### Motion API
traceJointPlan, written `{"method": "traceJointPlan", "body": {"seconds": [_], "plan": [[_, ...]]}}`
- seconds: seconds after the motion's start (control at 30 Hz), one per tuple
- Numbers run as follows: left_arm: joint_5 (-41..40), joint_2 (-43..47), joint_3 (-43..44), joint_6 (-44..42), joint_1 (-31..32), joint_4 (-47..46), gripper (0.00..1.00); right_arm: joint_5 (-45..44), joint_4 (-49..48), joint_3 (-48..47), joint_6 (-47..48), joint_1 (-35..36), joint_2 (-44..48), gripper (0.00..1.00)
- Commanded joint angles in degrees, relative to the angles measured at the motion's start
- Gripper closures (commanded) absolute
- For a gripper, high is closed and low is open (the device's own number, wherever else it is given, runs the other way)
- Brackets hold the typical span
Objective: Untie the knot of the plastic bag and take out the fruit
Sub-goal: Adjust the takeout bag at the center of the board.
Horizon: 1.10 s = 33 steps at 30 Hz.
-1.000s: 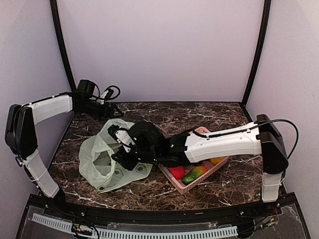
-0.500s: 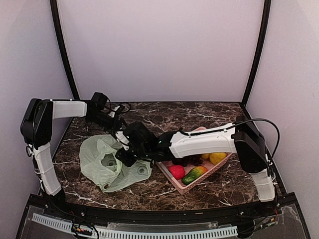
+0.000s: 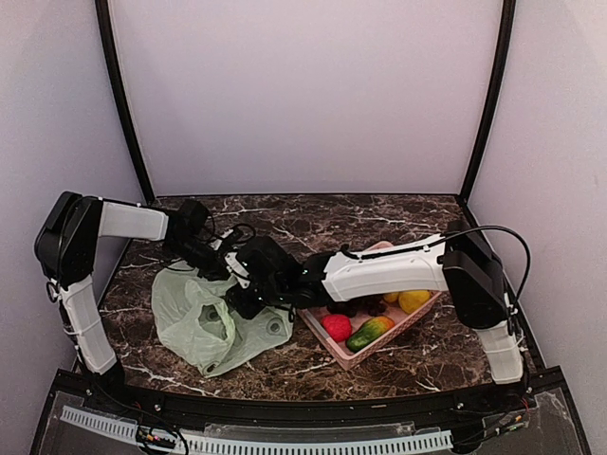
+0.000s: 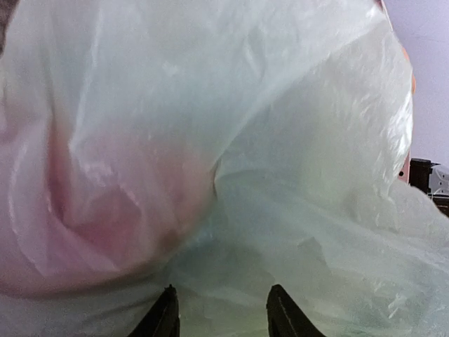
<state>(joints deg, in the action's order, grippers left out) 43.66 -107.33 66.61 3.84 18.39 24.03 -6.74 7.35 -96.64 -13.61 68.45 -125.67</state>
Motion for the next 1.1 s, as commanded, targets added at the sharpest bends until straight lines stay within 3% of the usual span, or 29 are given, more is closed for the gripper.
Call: {"method": "traceJointPlan", "body": {"seconds": [0.0, 0.47, 0.8, 1.07], "plan": [[2.0, 5.2, -5.6, -0.4, 1.5, 0.6, 0.58, -1.0, 0.4, 3.5, -2.3, -0.2, 3.1, 0.55], [2.7, 20.4, -15.3, 4.9, 5.1, -2.1, 0.58, -4.3, 3.6, 11.1, -5.9, 3.4, 11.0, 0.53], [-2.8, 25.1, -11.6, 7.7, 4.0, -2.0, 0.46, -3.5, 4.0, 14.4, -7.3, 4.4, 16.7, 0.46], [-5.3, 23.5, -14.3, 8.0, 0.5, -3.5, 0.37, -3.5, 4.3, 12.5, -5.9, 4.5, 12.2, 0.48]]}}
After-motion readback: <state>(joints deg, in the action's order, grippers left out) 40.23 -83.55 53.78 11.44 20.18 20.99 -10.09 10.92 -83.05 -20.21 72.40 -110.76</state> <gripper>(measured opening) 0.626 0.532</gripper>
